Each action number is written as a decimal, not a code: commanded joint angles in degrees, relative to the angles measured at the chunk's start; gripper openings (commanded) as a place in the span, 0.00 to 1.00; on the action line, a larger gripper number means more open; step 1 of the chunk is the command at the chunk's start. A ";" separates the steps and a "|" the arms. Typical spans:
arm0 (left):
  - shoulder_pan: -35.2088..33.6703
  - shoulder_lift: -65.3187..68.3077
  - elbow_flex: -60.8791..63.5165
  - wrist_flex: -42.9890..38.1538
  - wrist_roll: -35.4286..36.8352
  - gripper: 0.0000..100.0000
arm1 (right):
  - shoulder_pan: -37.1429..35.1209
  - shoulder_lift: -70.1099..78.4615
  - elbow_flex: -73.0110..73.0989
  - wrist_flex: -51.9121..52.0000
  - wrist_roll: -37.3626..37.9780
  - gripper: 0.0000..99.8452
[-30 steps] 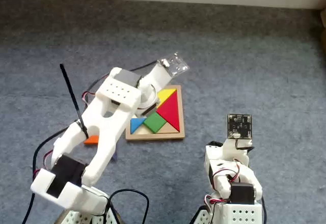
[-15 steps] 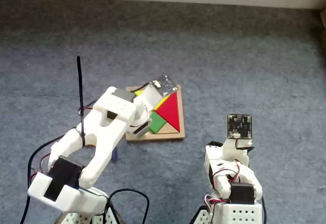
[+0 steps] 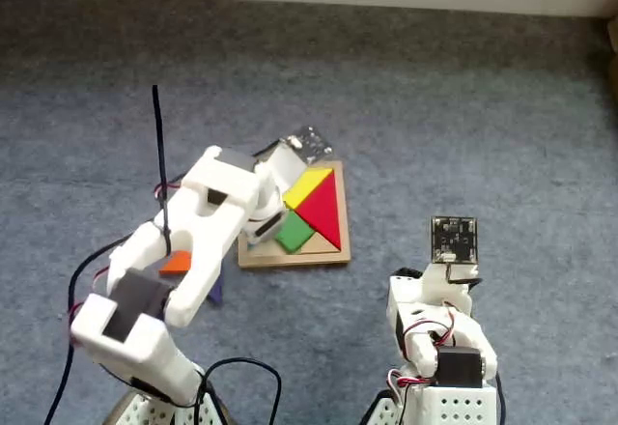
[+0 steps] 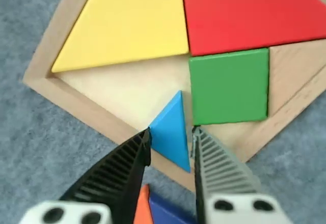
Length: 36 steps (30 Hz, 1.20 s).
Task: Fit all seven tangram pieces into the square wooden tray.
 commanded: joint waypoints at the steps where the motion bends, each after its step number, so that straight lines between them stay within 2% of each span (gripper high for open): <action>1: -0.48 6.11 -6.90 5.36 -0.44 0.09 | 0.84 -0.57 8.13 -0.75 -0.18 0.02; 14: -1.63 7.78 -16.48 10.29 -0.35 0.06 | 0.84 -0.57 8.13 -0.75 -0.18 0.02; 20: -4.44 7.78 -22.37 12.84 2.73 0.07 | 0.84 -0.57 8.13 -0.75 -0.18 0.02; 30: -6.55 7.78 -23.34 12.84 2.81 0.07 | 0.84 -0.57 8.13 -0.75 -0.18 0.02; 34: -5.23 7.96 -23.25 12.48 3.43 0.14 | 0.84 -0.57 8.13 -0.75 -0.18 0.02; 36: -4.79 8.13 -23.25 12.40 7.21 0.18 | 0.84 -0.57 8.13 -0.75 -0.18 0.02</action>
